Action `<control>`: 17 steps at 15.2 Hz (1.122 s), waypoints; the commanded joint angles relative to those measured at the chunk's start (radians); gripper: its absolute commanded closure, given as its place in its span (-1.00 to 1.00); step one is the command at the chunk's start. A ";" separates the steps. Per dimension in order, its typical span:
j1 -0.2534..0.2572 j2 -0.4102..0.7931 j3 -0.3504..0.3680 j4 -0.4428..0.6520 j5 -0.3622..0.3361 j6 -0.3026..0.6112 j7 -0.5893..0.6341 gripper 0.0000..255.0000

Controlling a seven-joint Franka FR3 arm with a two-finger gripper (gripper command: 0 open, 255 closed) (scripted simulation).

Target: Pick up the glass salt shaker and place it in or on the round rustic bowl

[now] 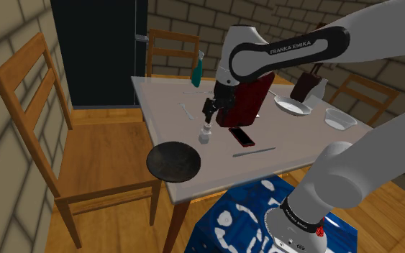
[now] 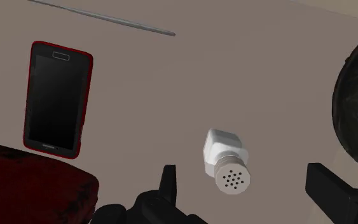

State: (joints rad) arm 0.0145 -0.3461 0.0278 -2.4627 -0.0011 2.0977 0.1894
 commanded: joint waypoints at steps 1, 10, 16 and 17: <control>-0.001 0.057 -0.003 0.011 0.012 0.066 0.005 -1.00; -0.001 0.114 -0.002 -0.044 0.011 0.179 0.006 -1.00; -0.001 0.114 -0.002 -0.044 0.011 0.179 0.006 -1.00; -0.001 0.114 -0.002 -0.044 0.011 0.179 0.006 1.00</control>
State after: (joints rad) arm 0.0137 -0.2317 0.0257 -2.5066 0.0103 2.2765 0.1949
